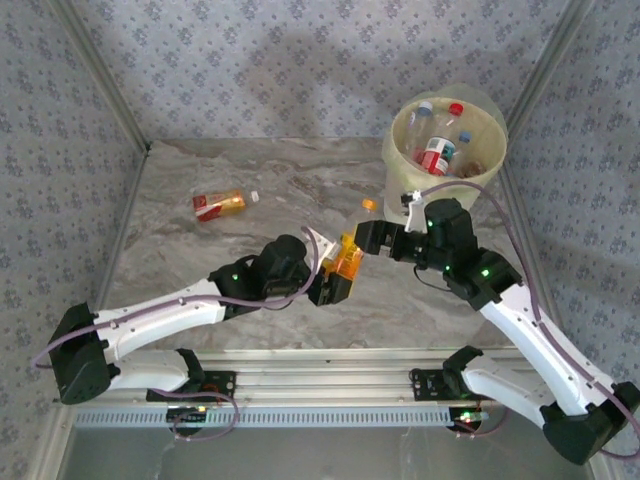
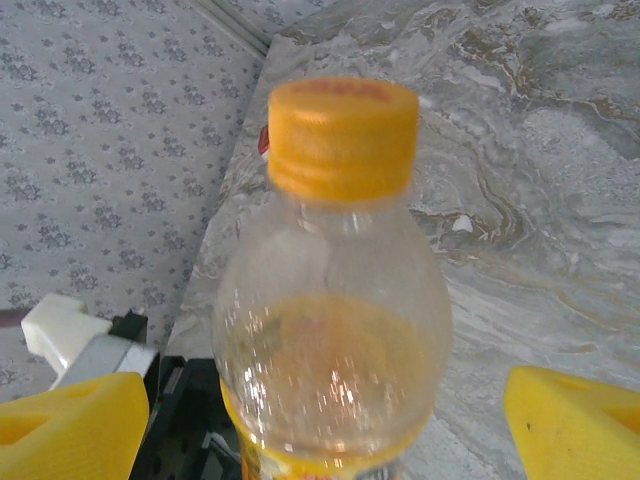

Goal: Put the plastic bottles in the bin

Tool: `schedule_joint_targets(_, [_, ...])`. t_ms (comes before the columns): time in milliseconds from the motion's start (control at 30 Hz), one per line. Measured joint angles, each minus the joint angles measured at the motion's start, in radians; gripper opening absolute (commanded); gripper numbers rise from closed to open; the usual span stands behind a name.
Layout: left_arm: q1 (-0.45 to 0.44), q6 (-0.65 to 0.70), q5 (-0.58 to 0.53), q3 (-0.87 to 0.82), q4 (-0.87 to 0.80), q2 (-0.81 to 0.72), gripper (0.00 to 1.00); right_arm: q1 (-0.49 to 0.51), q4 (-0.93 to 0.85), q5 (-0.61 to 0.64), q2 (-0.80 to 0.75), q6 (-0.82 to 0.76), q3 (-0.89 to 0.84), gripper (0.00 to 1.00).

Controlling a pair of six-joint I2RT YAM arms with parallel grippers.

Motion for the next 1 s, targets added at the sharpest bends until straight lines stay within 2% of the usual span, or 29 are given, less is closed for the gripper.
schedule_joint_targets(433, [-0.042,0.008,-0.004,0.044,-0.021,0.002,0.59,-0.017,0.031,-0.042,0.025,0.0,0.0,0.78])
schedule_joint_targets(667, [-0.045,0.016,-0.006,0.061,-0.033,0.011,0.62,-0.02,0.037,-0.056,0.025,-0.002,0.002,0.62])
schedule_joint_targets(767, [-0.045,0.02,-0.008,0.068,-0.035,0.014,0.71,-0.023,0.037,-0.058,0.023,-0.005,0.004,0.58])
schedule_joint_targets(900, [-0.045,0.026,-0.008,0.073,-0.034,0.014,0.99,-0.026,0.027,-0.058,0.017,-0.005,0.022,0.56])
schedule_joint_targets(1000, [-0.045,0.019,-0.011,0.074,-0.034,0.014,1.0,-0.032,0.0,-0.057,0.006,-0.009,0.055,0.56])
